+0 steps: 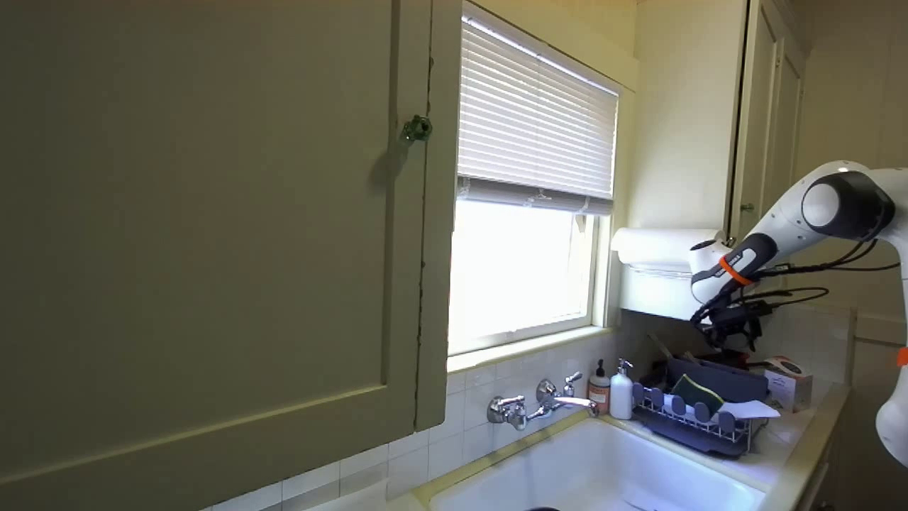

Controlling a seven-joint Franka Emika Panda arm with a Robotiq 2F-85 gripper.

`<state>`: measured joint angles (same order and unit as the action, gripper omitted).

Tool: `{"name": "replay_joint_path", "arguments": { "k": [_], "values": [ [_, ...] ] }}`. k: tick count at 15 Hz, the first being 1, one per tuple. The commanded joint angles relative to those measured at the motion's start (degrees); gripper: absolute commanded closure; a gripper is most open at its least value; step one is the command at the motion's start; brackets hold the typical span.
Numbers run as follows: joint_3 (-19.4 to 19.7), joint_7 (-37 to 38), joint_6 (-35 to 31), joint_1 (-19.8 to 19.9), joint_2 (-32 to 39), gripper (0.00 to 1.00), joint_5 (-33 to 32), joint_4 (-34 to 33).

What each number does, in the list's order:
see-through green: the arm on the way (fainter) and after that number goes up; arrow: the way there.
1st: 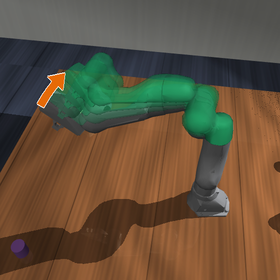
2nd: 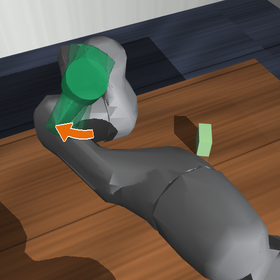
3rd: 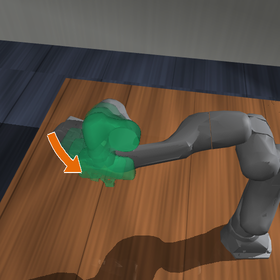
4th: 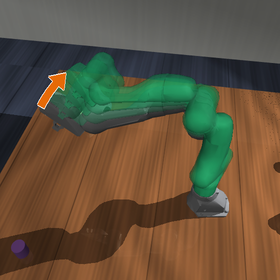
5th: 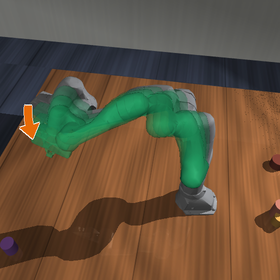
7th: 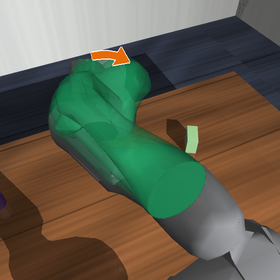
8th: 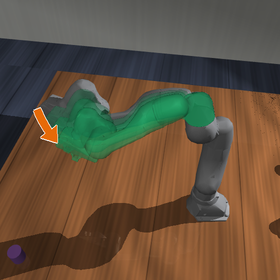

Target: Remove one piece of paper towel from the paper towel roll

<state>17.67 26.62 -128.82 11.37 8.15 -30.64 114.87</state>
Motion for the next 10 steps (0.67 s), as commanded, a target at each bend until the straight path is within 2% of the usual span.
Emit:
{"name": "replay_joint_path", "arguments": {
  "k": [1,4,8,9,10],
  "values": [
    [-3.9,2.7,7.0,-4.7,-9.3,0.00,-6.1,7.4],
    [-9.5,2.4,10.5,-7.0,-16.5,0.00,-5.8,12.2],
    [-17.1,6.5,14.3,-9.4,-25.5,0.00,-0.4,14.9],
    [-16.2,4.2,12.2,-7.3,-19.5,0.00,-2.0,11.3],
    [-17.7,5.1,13.5,-7.9,-21.7,0.00,-1.2,11.9]
  ]
}}
